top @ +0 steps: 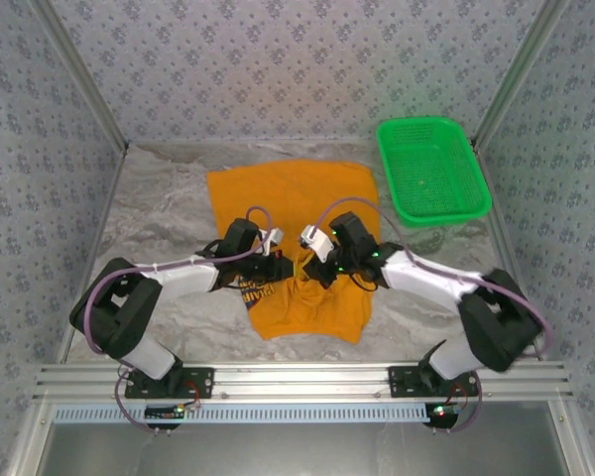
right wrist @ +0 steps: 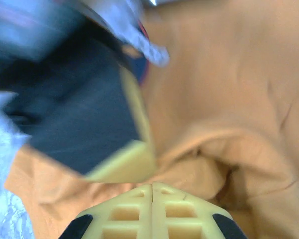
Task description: Fold the inside-out t-shirt
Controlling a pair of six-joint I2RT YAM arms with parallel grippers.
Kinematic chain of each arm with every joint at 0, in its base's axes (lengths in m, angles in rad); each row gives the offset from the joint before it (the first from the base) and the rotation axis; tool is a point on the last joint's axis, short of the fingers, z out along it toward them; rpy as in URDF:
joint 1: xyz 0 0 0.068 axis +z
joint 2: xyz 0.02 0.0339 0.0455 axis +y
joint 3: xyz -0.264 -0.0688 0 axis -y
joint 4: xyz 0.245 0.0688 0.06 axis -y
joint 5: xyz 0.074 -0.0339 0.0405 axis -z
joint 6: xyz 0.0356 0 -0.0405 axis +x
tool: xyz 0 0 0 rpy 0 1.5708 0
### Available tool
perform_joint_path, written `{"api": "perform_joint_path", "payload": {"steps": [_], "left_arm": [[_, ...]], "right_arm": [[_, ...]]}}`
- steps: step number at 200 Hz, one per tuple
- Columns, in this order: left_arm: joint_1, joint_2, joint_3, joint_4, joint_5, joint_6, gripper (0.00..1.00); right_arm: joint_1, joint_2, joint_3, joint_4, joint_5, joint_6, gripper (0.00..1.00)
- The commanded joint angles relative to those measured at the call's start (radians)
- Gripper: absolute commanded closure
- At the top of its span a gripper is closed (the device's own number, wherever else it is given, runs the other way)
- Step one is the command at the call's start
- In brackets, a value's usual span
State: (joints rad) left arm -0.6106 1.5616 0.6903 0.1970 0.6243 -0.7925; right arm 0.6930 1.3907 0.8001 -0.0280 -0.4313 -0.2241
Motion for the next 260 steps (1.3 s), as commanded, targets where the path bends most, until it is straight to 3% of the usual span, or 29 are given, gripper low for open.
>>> {"api": "perform_joint_path", "payload": {"steps": [1,25,42,63,75,94,105,126,167,206,260], "left_arm": [[0.034,0.066,0.018,0.017,-0.028,-0.014,0.90],[0.062,0.128,0.048,0.040,-0.035,-0.016,0.86],[0.065,0.171,0.083,0.032,-0.041,-0.001,0.81],[0.065,0.209,0.105,0.049,-0.012,-0.010,0.71],[0.066,0.210,0.100,0.052,0.001,-0.007,0.67],[0.064,0.183,0.092,0.002,-0.006,0.030,0.61],[0.058,0.159,0.096,-0.053,-0.010,0.066,0.59],[0.033,0.107,0.122,-0.186,-0.034,0.143,0.56],[-0.049,0.039,0.199,-0.373,-0.068,0.222,0.53],[-0.071,0.061,0.231,-0.377,-0.098,0.201,0.53],[-0.052,0.159,0.283,-0.366,-0.119,0.125,0.56]], "right_arm": [[0.032,-0.150,-0.059,0.120,-0.118,-0.323,1.00],[0.118,-0.224,-0.160,0.093,-0.083,-0.482,1.00],[0.190,-0.203,-0.178,-0.021,-0.083,-0.555,1.00],[0.269,-0.135,-0.185,-0.096,0.148,-0.521,1.00],[0.241,-0.114,-0.165,-0.139,0.244,-0.437,0.99],[0.172,-0.129,-0.156,-0.151,0.429,-0.293,0.87],[0.107,-0.133,-0.143,-0.156,0.561,-0.162,0.69],[-0.027,-0.091,-0.073,-0.257,0.665,-0.006,0.67],[0.023,-0.098,-0.008,-0.293,0.530,-0.013,0.64],[-0.047,-0.112,0.059,-0.328,0.103,-0.019,0.57],[-0.056,0.114,0.160,-0.416,0.030,-0.077,0.55]]}}
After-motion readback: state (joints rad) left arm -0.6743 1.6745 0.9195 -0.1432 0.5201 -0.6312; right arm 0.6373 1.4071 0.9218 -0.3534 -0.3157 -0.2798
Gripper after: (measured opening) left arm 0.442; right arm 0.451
